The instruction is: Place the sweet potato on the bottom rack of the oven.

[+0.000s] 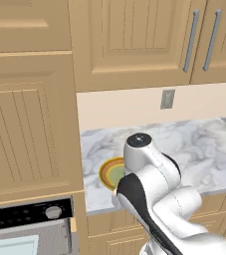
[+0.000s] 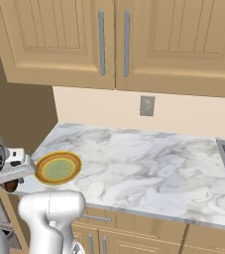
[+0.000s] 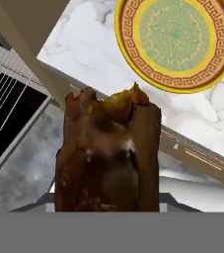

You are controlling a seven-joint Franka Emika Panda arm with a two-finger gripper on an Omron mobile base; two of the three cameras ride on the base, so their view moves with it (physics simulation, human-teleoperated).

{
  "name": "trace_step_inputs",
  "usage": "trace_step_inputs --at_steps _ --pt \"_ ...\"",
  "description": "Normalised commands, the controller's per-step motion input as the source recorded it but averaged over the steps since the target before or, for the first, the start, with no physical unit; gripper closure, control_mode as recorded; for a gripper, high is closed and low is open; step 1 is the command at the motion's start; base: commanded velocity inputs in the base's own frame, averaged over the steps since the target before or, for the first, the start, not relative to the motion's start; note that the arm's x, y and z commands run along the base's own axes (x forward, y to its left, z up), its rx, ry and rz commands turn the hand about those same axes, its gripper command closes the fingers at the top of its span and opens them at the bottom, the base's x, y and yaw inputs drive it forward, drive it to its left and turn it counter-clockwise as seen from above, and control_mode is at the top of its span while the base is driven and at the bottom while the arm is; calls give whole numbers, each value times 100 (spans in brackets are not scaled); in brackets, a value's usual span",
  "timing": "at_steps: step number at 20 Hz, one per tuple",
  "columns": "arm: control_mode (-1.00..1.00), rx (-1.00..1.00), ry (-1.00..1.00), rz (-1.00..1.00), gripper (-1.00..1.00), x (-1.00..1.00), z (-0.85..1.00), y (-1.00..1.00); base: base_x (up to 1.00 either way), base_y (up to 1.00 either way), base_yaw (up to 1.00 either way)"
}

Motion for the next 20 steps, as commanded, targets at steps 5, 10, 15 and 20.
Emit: trace_step_inputs --at_steps 5,10,15,20 --pt "-100 1 -7 -21 100 -56 -24 74 0 0 0" --pt "-100 -1 -18 -14 100 -2 -25 100 0 0 0" --pt "-100 2 -24 -1 100 0 -57 89 0 0 0" --pt "-100 7 -7 0 100 3 -65 91 0 0 0"
